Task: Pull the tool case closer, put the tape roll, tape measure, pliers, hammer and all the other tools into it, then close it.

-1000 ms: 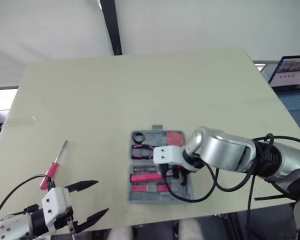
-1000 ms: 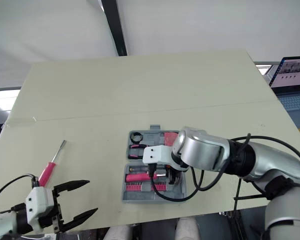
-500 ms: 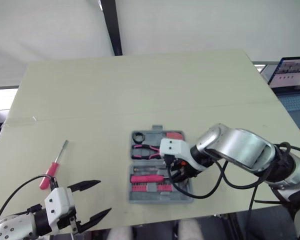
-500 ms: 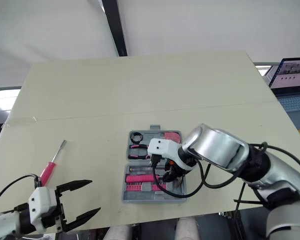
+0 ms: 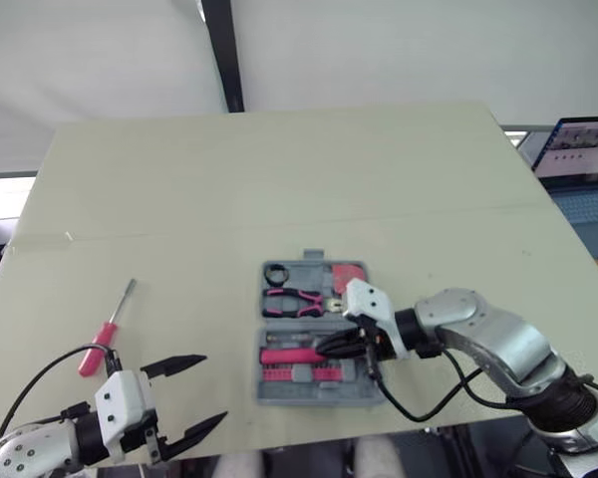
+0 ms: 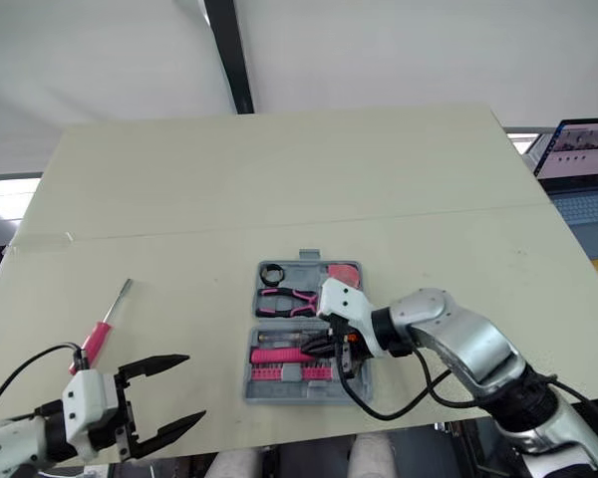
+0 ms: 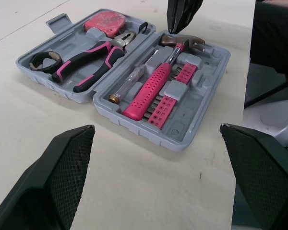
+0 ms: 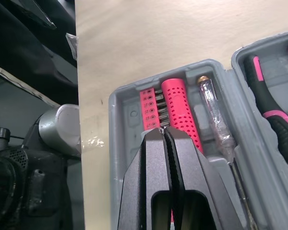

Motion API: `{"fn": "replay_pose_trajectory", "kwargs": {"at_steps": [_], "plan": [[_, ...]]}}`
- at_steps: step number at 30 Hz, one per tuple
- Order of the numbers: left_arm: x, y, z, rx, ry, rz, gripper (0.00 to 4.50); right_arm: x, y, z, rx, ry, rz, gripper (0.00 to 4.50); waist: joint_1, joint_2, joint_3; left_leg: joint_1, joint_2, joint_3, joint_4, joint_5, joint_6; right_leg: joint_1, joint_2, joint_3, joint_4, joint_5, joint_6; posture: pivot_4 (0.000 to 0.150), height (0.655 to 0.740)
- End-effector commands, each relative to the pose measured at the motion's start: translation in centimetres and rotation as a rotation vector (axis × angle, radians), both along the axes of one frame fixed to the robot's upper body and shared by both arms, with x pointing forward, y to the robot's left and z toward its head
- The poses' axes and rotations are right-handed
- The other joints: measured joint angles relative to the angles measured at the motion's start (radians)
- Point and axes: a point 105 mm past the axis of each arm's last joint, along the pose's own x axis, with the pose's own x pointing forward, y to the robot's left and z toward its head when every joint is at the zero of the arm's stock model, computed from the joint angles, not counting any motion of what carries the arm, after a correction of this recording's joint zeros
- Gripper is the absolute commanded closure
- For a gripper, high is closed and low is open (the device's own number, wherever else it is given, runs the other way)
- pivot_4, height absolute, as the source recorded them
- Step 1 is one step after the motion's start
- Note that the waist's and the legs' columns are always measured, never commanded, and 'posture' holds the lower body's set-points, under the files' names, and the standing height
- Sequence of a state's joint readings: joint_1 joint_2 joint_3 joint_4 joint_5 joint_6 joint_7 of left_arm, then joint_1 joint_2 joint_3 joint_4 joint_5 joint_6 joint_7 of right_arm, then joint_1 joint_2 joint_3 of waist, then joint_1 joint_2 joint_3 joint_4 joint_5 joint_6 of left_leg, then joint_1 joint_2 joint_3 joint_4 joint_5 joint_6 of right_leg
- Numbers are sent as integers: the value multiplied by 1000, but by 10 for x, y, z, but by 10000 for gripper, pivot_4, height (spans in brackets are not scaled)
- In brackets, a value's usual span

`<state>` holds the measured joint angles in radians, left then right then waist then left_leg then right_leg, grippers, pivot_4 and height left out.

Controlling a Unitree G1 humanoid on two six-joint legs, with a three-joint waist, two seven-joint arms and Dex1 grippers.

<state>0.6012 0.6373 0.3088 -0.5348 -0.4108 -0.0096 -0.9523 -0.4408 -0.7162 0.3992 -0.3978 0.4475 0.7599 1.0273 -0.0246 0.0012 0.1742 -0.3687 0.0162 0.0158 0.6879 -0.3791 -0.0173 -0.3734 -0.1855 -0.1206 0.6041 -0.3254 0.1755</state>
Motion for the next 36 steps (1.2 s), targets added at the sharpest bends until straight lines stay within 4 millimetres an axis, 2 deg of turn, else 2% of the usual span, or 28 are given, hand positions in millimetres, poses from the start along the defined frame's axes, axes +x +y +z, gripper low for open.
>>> {"fn": "replay_pose_trajectory", "kwargs": {"at_steps": [1, 9, 36], "plan": [[0, -3, 2, -12, -12, -13, 0, 4, -2, -9, -5, -34, 23, 44034, 0, 0, 0, 0, 0, 0, 0, 0, 0, 0, 0, 0, 0, 0, 0, 1500, 7400], [1, -2, 2, -7, -14, -9, 0, 9, -6, -28, -42, -36, 12, 44034, 0, 0, 0, 0, 0, 0, 0, 0, 0, 0, 0, 0, 0, 0, 0, 1500, 7400], [-4, -7, 6, -7, -9, -14, 0, 11, -6, -53, -103, -17, -36, 44034, 0, -3, -2, 1, 0, -1, 0, 0, 0, 1, 0, -1, 0, 0, 0, 1500, 7400]]}}
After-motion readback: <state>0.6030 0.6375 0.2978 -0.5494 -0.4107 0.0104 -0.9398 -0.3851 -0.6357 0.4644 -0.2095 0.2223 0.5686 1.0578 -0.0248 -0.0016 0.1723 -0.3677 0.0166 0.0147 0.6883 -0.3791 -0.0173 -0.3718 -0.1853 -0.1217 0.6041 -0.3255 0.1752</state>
